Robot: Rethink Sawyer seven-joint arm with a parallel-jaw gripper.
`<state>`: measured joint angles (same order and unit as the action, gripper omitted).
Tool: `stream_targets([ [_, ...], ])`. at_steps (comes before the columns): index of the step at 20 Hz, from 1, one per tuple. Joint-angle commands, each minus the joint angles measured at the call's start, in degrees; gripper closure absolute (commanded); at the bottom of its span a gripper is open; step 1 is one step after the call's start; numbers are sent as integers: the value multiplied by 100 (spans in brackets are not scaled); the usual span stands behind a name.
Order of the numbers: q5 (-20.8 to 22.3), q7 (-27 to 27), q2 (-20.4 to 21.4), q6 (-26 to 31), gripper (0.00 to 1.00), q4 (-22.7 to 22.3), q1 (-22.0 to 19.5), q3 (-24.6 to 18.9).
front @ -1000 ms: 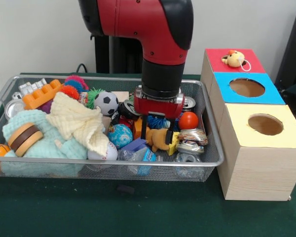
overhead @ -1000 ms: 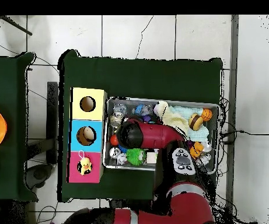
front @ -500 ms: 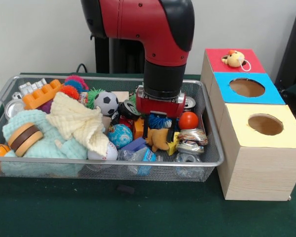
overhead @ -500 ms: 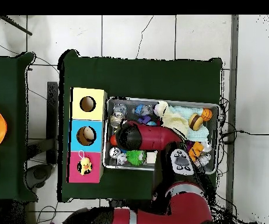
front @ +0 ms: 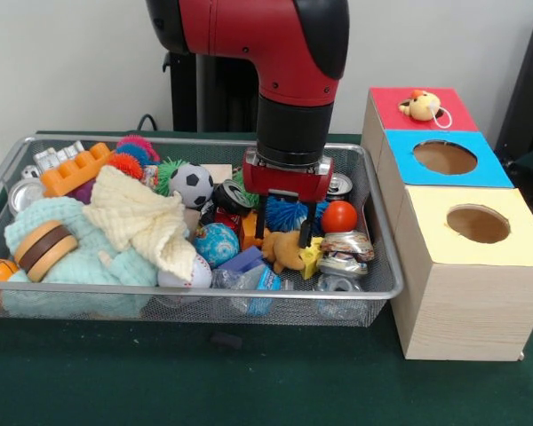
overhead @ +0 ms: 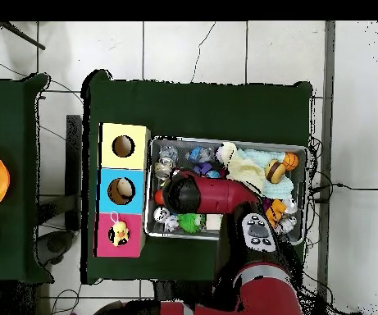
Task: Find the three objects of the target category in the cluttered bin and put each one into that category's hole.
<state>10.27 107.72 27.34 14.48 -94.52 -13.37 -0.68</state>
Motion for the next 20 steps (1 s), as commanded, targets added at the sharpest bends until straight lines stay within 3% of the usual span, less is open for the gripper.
stream_targets([
  [1, 279, 287, -173, -174, 100, -306, -202, -455],
  [17, 254, 467, -245, -378, 100, -272, -106, -323],
  [18, 263, 486, -244, -468, 0, -306, -138, -352],
  [20, 270, 469, -241, -336, 0, -205, -7, -218],
])
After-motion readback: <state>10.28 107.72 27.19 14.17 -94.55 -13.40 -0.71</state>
